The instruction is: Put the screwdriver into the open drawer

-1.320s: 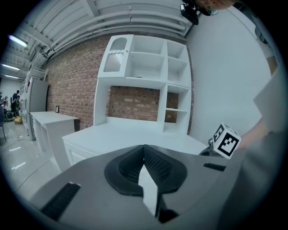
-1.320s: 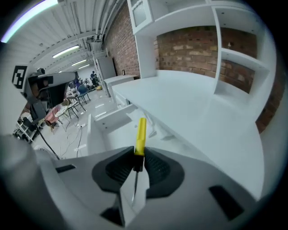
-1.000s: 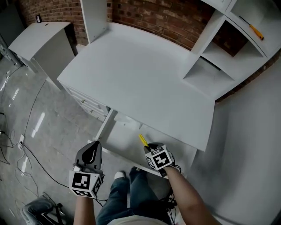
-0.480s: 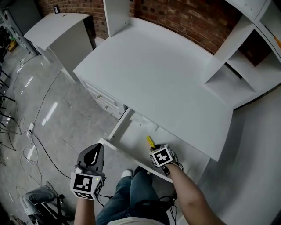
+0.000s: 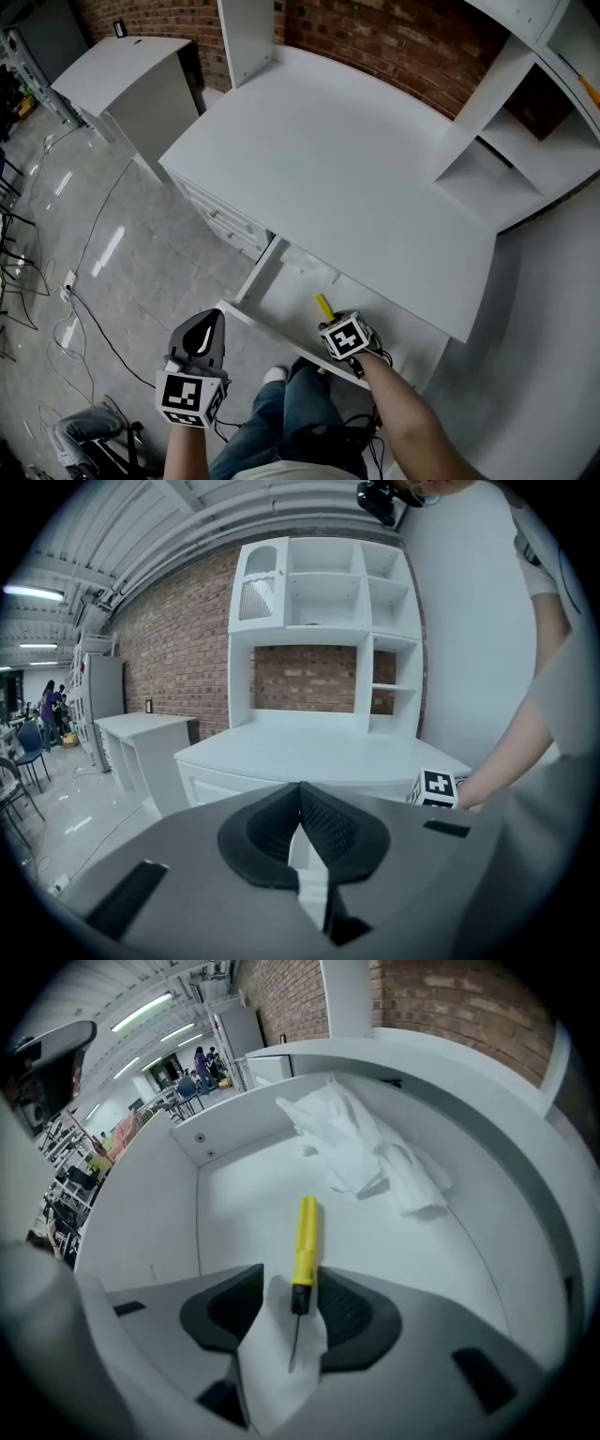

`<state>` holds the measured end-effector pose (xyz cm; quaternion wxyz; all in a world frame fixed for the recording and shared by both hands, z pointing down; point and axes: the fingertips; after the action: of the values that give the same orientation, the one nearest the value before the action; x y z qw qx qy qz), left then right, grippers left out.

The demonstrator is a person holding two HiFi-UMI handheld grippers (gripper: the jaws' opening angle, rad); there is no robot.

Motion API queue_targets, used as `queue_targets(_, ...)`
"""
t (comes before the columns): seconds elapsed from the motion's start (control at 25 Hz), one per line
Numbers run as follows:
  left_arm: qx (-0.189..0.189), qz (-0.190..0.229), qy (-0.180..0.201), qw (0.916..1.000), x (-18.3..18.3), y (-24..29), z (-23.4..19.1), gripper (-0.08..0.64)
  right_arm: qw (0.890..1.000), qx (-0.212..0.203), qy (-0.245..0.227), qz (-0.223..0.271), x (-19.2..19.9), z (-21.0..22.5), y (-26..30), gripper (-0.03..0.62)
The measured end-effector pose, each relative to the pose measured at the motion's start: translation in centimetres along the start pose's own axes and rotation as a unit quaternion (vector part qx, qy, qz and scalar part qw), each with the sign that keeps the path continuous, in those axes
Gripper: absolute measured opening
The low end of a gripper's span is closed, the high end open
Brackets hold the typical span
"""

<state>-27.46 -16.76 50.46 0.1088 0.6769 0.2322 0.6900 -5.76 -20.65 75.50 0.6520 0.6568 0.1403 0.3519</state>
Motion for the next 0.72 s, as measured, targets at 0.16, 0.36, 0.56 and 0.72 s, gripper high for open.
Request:
queue_targets(0.16,0.013,0.016,-0.001,0.9998,-1.0,-0.1,0.4,0.013,1.0,0.014,0.009,0.017,-0.4,0.6,-2.3,0.192)
queue_targets(0.36,0.04,0.032,-0.01,0.9986,-1.4,-0.5,1.5,0.012,0.998,0.019,0.036,0.043,-0.3,0.1,-6.3,0.183)
queue_targets(0.56,0.07,0.049,0.016,0.9962,-2.9,-0.4,3.5,0.012,0.993,0.039,0.052,0.097,-1.3,-0.5,-11.8,0.111)
queue_targets(0.72,0.093,0.08,0.019,0.9922,-4.9,-1.4,5.0,0.012,0.987,0.069,0.048,0.134,-1.6,-1.3,-15.9,0.014)
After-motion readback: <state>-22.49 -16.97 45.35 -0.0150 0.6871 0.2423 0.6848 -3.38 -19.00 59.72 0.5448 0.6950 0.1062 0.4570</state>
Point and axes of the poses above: the fingertips, and each gripper's own axes: y forward along the fingers, z to its right, x out of its underside, and after that the axes turned 4 degrees about -z, right-handed
